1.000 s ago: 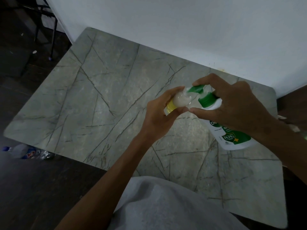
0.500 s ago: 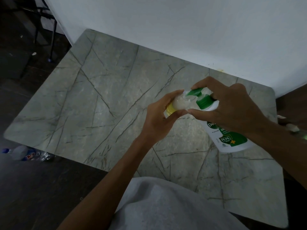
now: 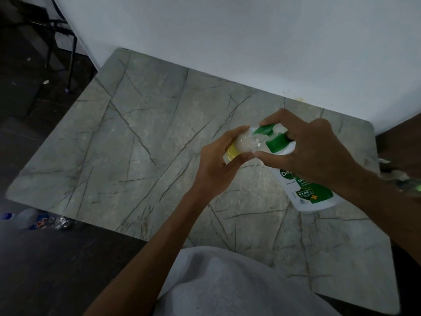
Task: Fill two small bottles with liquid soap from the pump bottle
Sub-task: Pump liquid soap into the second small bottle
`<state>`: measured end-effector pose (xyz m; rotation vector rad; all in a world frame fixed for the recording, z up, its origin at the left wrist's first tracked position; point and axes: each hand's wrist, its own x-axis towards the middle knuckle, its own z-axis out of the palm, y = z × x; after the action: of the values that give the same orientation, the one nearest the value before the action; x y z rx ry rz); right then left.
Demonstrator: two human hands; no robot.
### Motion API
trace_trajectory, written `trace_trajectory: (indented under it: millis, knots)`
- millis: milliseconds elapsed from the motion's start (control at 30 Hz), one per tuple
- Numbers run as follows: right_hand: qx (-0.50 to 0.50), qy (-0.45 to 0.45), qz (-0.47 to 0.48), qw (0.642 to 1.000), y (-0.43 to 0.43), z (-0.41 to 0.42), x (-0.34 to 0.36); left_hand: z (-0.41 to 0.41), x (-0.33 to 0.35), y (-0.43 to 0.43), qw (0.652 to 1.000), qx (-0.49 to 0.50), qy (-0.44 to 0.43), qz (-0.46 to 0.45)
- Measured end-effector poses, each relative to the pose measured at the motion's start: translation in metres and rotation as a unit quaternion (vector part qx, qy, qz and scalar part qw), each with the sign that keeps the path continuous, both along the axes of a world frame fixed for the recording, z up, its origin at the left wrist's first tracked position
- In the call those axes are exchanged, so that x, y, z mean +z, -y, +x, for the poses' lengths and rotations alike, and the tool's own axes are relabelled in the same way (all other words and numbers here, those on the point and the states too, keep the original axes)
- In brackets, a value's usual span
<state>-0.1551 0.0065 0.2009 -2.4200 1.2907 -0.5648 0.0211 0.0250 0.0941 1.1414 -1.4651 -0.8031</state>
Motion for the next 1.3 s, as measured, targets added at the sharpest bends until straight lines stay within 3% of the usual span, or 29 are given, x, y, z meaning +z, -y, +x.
trace_trajectory:
  millis: [100, 333, 567, 800, 1033, 1300]
  knots:
    - [-0.005, 0.011, 0.0, 1.0, 0.0, 0.002, 0.001, -0.001, 0.001, -0.001, 1.0, -0.004, -0.009, -0.003]
    - [0.003, -0.056, 0.008, 0.998, 0.003, 0.006, 0.01, 0.004, -0.002, 0.002, 1.0, 0.005, -0.004, 0.001]
    - [-0.016, 0.002, 0.019, 1.0, 0.0, 0.011, 0.006, 0.008, 0.0, 0.0, 1.0, -0.011, -0.005, 0.001]
    - [0.01, -0.088, 0.022, 0.996, 0.002, 0.013, 0.01, 0.014, -0.01, 0.003, 0.999, -0.017, -0.028, 0.018]
    - [-0.006, -0.018, 0.014, 1.0, -0.005, 0.017, 0.005, 0.016, -0.009, 0.003, 0.999, -0.023, -0.025, -0.003]
    - [-0.009, -0.108, 0.008, 0.994, -0.003, 0.018, 0.009, 0.016, -0.012, 0.005, 0.999, -0.021, -0.033, 0.002]
